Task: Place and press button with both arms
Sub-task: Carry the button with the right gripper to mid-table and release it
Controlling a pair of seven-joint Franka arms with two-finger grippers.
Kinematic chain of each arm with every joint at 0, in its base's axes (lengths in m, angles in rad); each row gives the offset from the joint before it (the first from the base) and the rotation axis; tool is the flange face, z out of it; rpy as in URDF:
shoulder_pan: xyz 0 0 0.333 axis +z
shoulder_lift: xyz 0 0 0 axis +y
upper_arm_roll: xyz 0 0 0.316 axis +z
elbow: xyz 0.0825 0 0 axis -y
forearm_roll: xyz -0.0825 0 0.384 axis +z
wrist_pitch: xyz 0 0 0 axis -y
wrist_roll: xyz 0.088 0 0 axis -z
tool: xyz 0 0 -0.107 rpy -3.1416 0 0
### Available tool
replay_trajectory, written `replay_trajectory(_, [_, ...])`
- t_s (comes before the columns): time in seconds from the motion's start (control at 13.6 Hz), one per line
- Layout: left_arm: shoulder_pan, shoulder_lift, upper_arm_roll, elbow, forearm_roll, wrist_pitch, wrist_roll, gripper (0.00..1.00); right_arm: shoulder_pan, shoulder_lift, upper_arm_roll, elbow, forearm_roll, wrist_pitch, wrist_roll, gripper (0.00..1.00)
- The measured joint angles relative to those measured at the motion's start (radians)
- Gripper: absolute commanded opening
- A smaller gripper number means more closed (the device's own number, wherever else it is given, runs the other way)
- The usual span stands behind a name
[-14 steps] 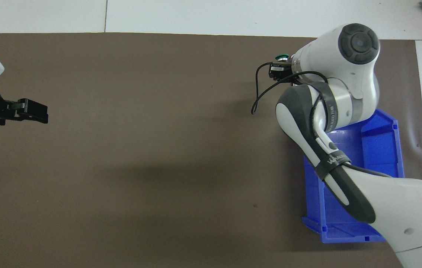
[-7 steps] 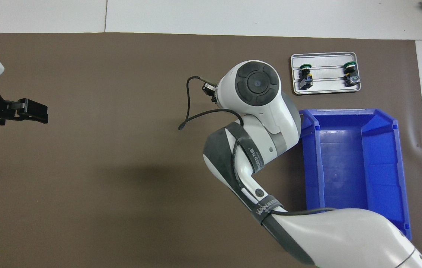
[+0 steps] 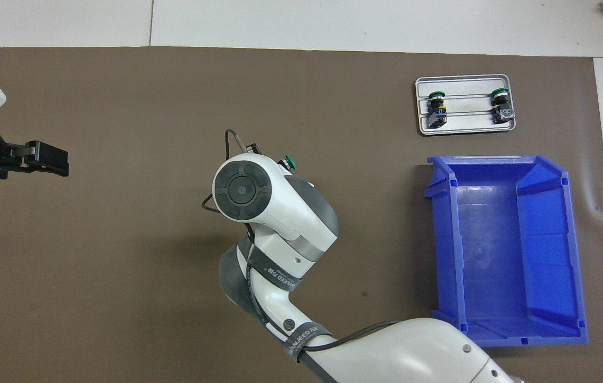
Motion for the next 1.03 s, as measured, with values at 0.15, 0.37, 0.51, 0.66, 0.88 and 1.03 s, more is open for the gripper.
replay_trajectory(0.15, [0.0, 0.0, 0.0, 0.0, 0.0, 0.0, 0.0, 1.0, 0.019, 0.053, 0.001, 0.075, 0.0, -0.029, 0.177, 0.0])
replay_trajectory(0.37, [0.0, 0.0, 0.0, 0.0, 0.0, 0.0, 0.0, 1.0, 0.022, 0.111, 0.006, 0.17, 0.015, -0.073, 0.364, 0.0])
replay_trajectory(0.51, [0.0, 0.0, 0.0, 0.0, 0.0, 0.0, 0.0, 1.0, 0.023, 0.129, 0.013, 0.19, 0.068, -0.073, 0.441, 0.0])
replay_trajectory(0.66, [0.0, 0.0, 0.0, 0.0, 0.0, 0.0, 0.0, 1.0, 0.026, 0.139, 0.014, 0.191, 0.107, -0.06, 0.479, 0.0])
replay_trajectory(0.88, [0.0, 0.0, 0.0, 0.0, 0.0, 0.0, 0.0, 1.0, 0.025, 0.149, 0.014, 0.157, 0.108, -0.036, 0.487, 0.0])
replay_trajectory(1.03, [0.0, 0.0, 0.0, 0.0, 0.0, 0.0, 0.0, 1.0, 0.023, 0.149, 0.013, 0.123, 0.108, -0.007, 0.49, 0.0])
